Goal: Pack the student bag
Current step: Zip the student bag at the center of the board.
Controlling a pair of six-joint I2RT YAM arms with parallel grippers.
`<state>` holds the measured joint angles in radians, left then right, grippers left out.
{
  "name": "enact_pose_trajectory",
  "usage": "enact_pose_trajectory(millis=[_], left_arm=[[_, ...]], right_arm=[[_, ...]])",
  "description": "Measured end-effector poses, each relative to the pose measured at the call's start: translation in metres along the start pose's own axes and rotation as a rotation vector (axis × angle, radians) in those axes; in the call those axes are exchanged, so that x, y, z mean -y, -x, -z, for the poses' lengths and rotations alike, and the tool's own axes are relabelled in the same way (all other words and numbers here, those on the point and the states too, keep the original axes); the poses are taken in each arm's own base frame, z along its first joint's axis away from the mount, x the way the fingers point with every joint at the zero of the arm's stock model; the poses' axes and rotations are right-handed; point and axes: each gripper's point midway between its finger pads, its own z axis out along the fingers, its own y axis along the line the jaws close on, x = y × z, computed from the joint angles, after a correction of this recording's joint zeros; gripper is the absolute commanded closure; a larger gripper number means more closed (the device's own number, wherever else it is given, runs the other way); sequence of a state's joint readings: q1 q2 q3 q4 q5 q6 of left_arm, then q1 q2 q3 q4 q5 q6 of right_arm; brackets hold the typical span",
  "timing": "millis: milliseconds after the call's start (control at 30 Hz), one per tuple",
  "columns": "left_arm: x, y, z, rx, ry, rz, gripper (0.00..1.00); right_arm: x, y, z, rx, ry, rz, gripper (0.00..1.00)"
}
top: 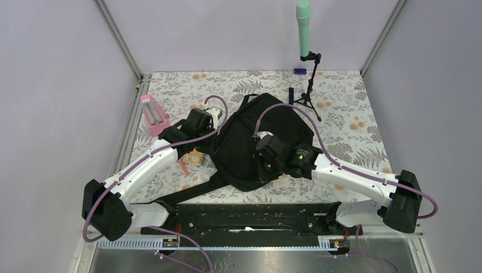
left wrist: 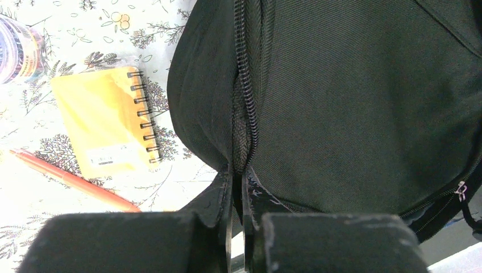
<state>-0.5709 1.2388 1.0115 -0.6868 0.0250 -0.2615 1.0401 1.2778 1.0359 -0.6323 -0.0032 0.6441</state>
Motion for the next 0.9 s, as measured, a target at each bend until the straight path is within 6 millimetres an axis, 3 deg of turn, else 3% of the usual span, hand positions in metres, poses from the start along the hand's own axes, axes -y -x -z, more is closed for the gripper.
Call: enact_pose_trajectory(millis=[333, 900], left_arm=[[-0.001, 0.000, 0.000, 0.001, 0.006, -0.001, 1.00], [-0.002, -0.001, -0.001, 0.001, 0.013, -0.002, 1.00]], right_arm=[[-0.033, 0.008, 0.000, 0.030, 0.091, 0.016, 1.00], [-0.078, 0.016, -0.017, 0.043, 0.170, 0.047, 1.00]])
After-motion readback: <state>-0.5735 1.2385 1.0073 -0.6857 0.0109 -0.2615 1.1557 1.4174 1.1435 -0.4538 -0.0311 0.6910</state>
